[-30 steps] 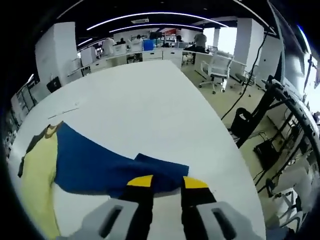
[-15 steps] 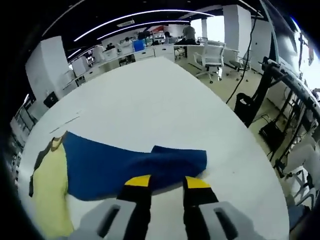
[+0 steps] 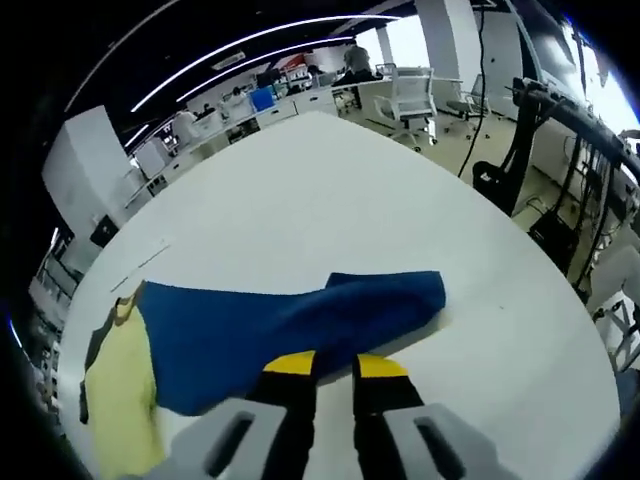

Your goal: Fold the garment on the visible template until the final outline fits inside the template.

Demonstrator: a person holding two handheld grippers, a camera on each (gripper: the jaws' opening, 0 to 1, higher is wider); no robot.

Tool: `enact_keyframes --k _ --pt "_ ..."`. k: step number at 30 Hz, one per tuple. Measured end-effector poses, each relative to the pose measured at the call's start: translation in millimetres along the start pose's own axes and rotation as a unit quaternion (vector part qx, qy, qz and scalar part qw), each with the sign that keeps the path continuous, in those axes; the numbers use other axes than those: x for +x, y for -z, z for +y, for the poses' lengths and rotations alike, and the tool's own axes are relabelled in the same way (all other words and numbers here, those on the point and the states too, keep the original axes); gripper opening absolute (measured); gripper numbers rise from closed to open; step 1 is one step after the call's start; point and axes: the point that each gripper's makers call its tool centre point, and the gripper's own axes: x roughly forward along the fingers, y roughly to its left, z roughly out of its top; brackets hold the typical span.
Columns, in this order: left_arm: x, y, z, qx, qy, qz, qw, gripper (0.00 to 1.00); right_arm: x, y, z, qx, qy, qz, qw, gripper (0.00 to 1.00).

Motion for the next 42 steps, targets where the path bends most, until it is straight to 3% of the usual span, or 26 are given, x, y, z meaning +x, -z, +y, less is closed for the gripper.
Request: enact_keyframes --k 4,9,24,29,37,42 --pt "0 -1.3 1.3 0.001 -0.004 0.0 1.0 0.97 6 1.1 -1 0.024 0.0 -0.003 0.9997 0.01" --pt "0 -0.2 3.4 0.002 -0.006 0.0 1.0 0.97 5 2.7 0 0.023 -0.004 -0.003 0.9997 0.0" --pt "3 -2.7 2.3 0.008 0.0 -0.001 1.0 0.97 -12 -4.5 -23 -0.027 0.012 0.003 0.9995 0.0" --pt "4 -2.5 -0.4 0.008 0.004 -0.001 1.0 0.96 -16 -4.7 -25 -0.037 0.012 0.01 0.9992 0.0" --pt "4 -1.9 0.7 0.008 0.005 -0.002 1.0 0.96 -21 -5.9 -23 -0.088 0.01 0.026 0.9957 0.0" --pt "3 -2.1 -0.2 0.009 0.004 -0.003 1.0 0.97 -21 -3.4 -25 -0.088 0.012 0.032 0.9955 0.0"
